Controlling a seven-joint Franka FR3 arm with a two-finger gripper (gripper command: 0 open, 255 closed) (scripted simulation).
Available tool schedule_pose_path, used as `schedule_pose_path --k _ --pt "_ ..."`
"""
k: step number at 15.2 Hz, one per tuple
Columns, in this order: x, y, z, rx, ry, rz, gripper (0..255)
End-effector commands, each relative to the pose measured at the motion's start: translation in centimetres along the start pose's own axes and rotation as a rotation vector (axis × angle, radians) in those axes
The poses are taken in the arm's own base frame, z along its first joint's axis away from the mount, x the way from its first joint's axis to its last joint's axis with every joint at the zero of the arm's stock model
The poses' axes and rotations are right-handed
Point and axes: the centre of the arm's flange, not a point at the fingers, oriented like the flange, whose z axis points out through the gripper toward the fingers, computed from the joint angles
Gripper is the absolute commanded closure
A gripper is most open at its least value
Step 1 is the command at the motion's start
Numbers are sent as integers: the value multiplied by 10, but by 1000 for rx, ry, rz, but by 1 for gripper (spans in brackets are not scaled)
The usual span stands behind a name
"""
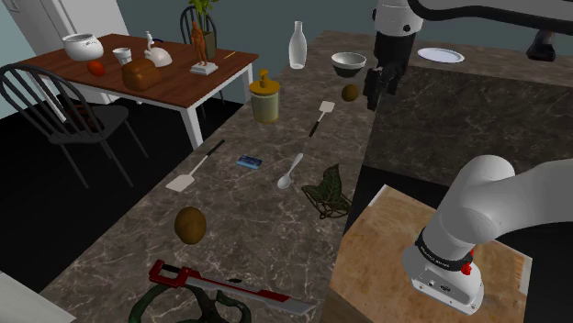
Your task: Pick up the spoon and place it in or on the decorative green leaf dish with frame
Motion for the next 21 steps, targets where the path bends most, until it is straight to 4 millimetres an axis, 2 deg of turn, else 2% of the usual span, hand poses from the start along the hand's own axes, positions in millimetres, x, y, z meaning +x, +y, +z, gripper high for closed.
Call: schedule_pose_path --k 1,11,21 --pt "0 0 0 0 0 0 0" --pt "62 -58 91 23 72 -128 0" --pt "122 -126 177 46 145 -255 0"
